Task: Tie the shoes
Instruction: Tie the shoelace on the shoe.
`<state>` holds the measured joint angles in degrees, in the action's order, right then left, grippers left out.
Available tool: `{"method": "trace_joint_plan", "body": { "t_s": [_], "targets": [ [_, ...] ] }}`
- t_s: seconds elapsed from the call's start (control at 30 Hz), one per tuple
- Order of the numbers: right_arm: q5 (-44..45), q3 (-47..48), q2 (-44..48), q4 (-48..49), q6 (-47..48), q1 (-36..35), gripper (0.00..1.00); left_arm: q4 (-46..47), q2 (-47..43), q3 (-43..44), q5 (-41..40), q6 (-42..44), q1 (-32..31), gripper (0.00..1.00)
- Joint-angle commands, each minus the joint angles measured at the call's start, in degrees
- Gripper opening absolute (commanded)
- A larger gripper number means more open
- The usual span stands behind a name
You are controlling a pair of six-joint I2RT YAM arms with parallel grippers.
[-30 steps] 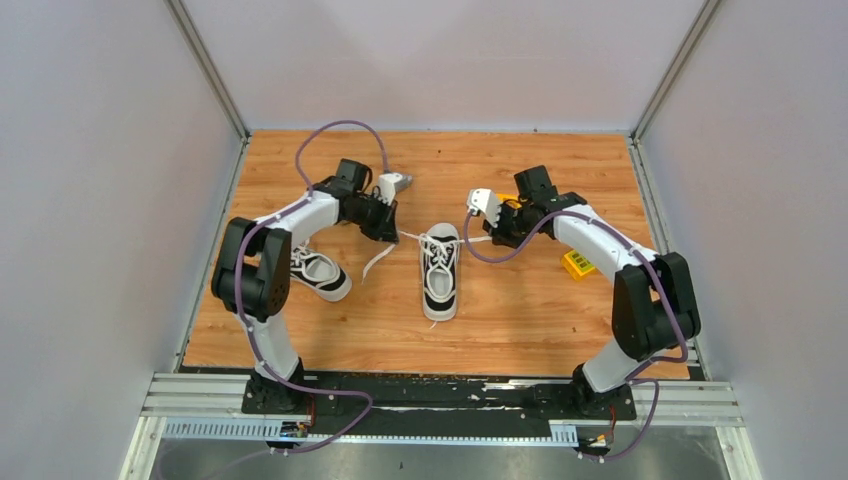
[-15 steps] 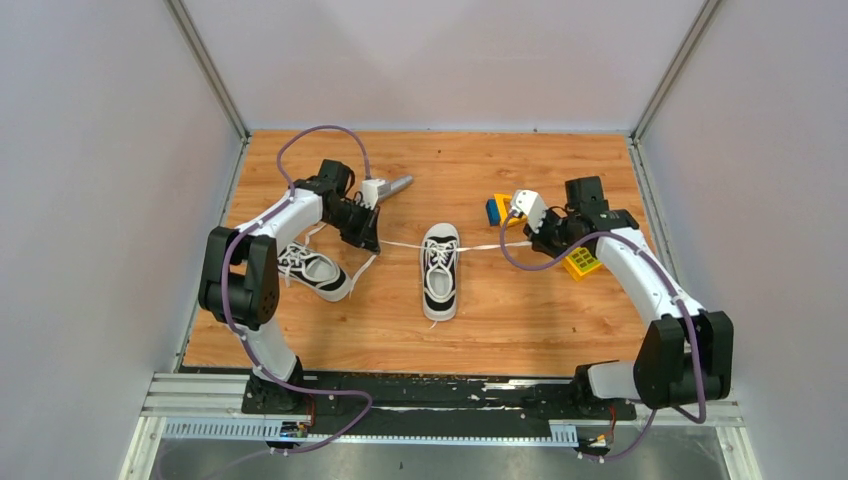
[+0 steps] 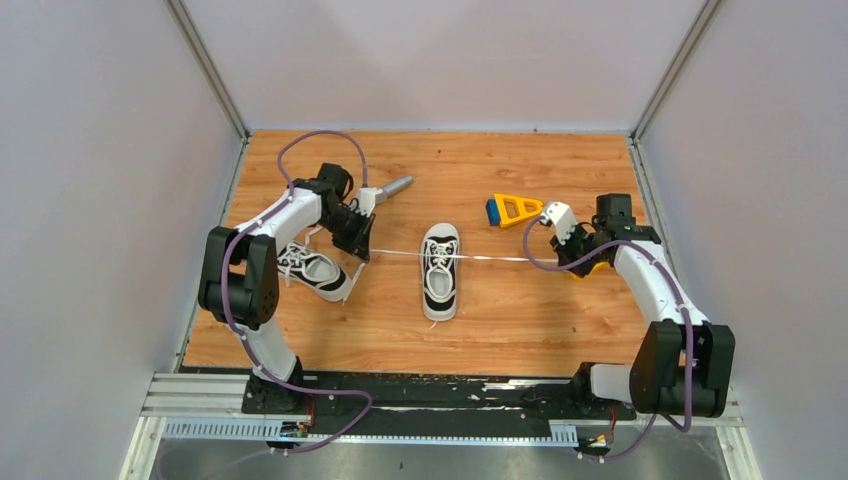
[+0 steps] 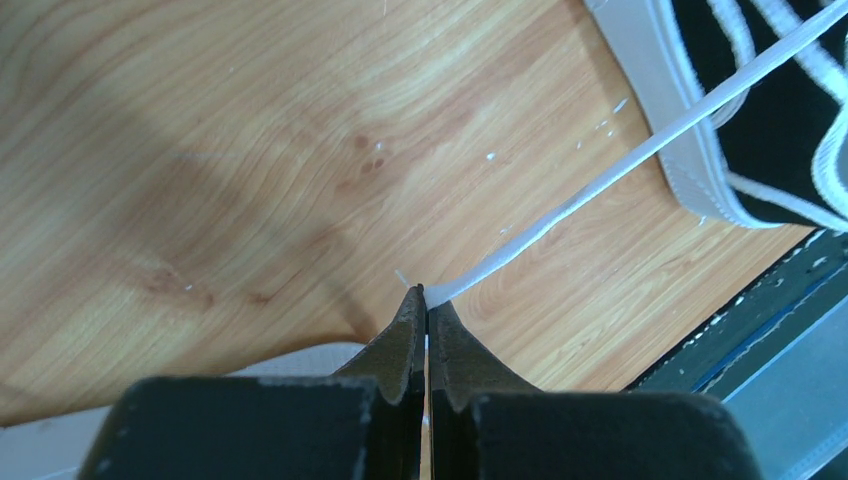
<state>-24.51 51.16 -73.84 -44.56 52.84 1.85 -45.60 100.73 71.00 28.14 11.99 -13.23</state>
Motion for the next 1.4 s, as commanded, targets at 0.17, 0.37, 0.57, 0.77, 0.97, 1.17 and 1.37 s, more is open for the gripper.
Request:
{"method": "trace_joint_plan", "body": {
  "t_s": [0.17, 0.37, 0.57, 0.77, 0.97, 1.17, 1.37],
  "targets": [
    [4.2, -1.9, -0.9, 6.8, -3.2, 4.3, 0.0, -4.6, 1.5, 2.3, -7.8, 5.0, 0.7, 0.0],
    [8.1, -2.4, -2.8, 8.9, -4.1, 4.6, 0.0, -4.6, 2.2, 4.8, -12.6, 5.2, 0.7, 0.0],
    [9.6, -2.3, -3.7, 10.6, -5.6, 6.8, 0.0, -4.3, 1.9, 3.6, -14.5, 6.7, 0.9, 0.0],
    [10.0, -1.7, -5.1, 11.1, -7.4, 8.1, 0.0, -3.9, 2.2, 3.1, -14.5, 6.3, 0.9, 0.0],
    [-2.7, 1.8, -3.4, 6.6, -6.8, 7.0, 0.0, -4.3, 2.7, 5.8, -4.1, 7.0, 0.6, 0.0],
    [-17.2, 6.4, -6.0, 0.3, -6.5, 1.6, 0.01, -6.4, 6.0, 8.7, 10.3, 7.9, -0.7, 0.0],
    [-15.9, 9.0, -13.3, -1.7, -3.3, -0.6, 0.11, -7.2, 7.5, 9.3, 7.8, 6.7, -1.3, 0.1]
  ]
}}
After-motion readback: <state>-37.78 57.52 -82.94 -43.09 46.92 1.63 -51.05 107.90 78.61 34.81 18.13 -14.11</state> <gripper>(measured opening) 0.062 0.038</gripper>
